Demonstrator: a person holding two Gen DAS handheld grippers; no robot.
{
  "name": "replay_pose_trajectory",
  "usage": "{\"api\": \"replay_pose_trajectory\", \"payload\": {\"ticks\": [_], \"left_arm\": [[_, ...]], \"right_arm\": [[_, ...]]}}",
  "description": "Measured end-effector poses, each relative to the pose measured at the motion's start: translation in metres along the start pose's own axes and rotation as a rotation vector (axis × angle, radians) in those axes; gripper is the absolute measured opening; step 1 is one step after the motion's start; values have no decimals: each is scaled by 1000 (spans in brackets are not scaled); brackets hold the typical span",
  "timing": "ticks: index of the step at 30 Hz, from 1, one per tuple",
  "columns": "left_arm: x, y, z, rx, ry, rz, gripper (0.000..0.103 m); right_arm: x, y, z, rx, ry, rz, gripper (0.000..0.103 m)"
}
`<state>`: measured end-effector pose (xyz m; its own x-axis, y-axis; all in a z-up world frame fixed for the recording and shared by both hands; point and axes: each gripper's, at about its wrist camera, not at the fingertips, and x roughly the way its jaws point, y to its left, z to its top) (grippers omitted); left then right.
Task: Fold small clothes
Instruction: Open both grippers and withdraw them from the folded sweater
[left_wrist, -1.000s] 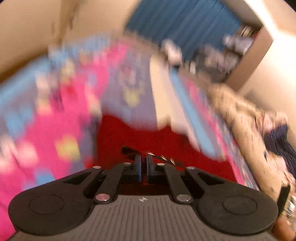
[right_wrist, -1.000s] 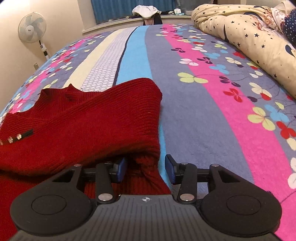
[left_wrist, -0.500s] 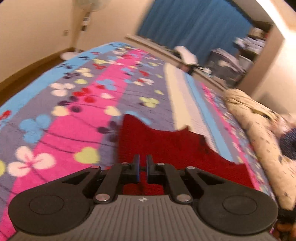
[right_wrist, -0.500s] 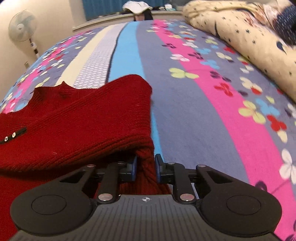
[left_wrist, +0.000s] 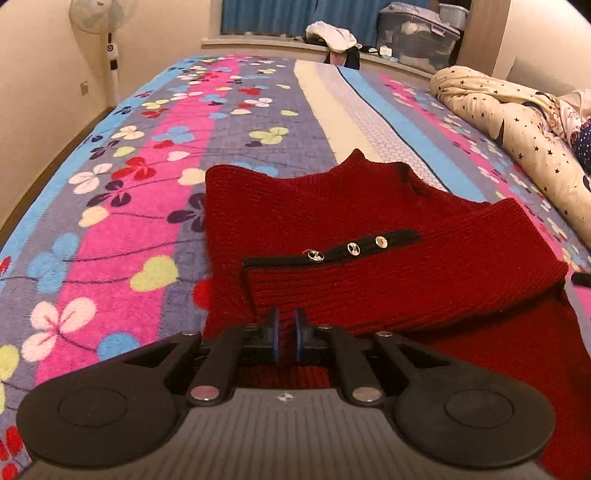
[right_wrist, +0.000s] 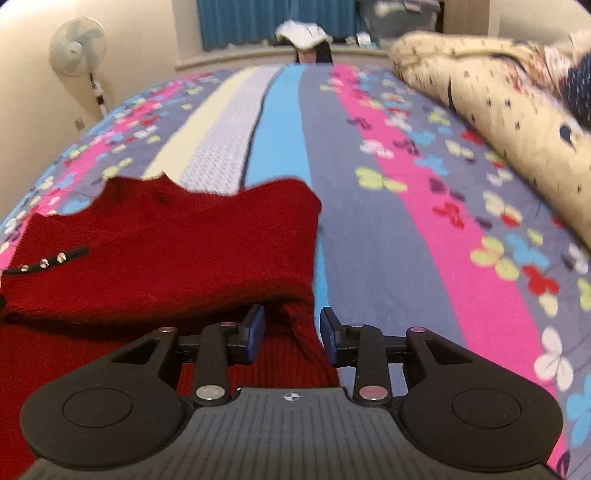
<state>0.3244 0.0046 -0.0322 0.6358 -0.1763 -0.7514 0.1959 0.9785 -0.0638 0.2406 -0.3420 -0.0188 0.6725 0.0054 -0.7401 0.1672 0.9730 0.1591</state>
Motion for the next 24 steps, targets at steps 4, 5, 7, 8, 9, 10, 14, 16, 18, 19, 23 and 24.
{"api": "replay_pose_trajectory", "payload": {"ticks": [4,5,7,8,9,10,14,16,18,19,23,24], "left_arm": [[-1,-6,-1,37,-1,23,9],[-3,-7,0,43,-2,26,9],[-7,-9,-1,45,-2,26,9],[-7,-8,-1,45,-1,24,9],[-7,-8,-1,45,0,22,9],[-7,-8,0,44,1,21,9],[-7,-6,0,42,3,14,9],[-7,-6,1,39,4,11,9],[-8,-4,1,30,1,7,10],[-10,-3,2,20,-7,4,11],[-21,-2,1,-13,-65,-4,15],[-25,-3,0,-17,-82,-10,15]], "right_arm": [[0,-1,7,40,-46,37,38],[2,-1,8,43,-54,41,39],[6,2,10,33,-74,47,41],[9,4,11,27,-81,46,42],[13,5,11,22,-83,45,43],[17,6,12,20,-79,42,44],[45,6,4,-14,20,-34,54],[49,0,3,30,39,-25,55],[47,-2,3,55,32,-12,55],[45,-2,3,58,23,-9,55],[22,10,2,21,-97,32,56],[17,16,0,9,-124,62,57]]}}
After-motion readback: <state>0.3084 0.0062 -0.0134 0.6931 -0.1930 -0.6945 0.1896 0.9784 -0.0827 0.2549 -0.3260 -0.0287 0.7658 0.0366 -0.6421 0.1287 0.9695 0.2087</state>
